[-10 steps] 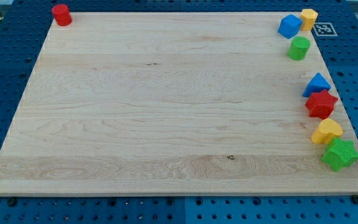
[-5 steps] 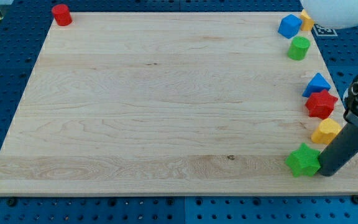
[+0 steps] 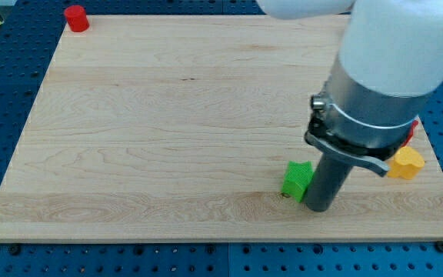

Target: Slide the green star parallel to the yellow heart

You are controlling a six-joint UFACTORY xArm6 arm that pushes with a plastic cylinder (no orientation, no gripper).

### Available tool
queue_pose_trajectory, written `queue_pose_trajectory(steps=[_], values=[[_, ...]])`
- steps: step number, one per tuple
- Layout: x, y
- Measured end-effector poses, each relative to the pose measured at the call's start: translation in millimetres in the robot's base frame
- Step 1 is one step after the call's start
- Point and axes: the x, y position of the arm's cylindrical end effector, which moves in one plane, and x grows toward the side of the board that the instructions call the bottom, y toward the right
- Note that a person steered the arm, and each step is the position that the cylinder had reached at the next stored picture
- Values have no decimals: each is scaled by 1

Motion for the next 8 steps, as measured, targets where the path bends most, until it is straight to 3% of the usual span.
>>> queue_pose_trajectory(steps=[2,3,5,6,7,8], values=[[35,-12],[29,-25],[-58,-33],[-69,-33],[-49,-33],[5,-33]])
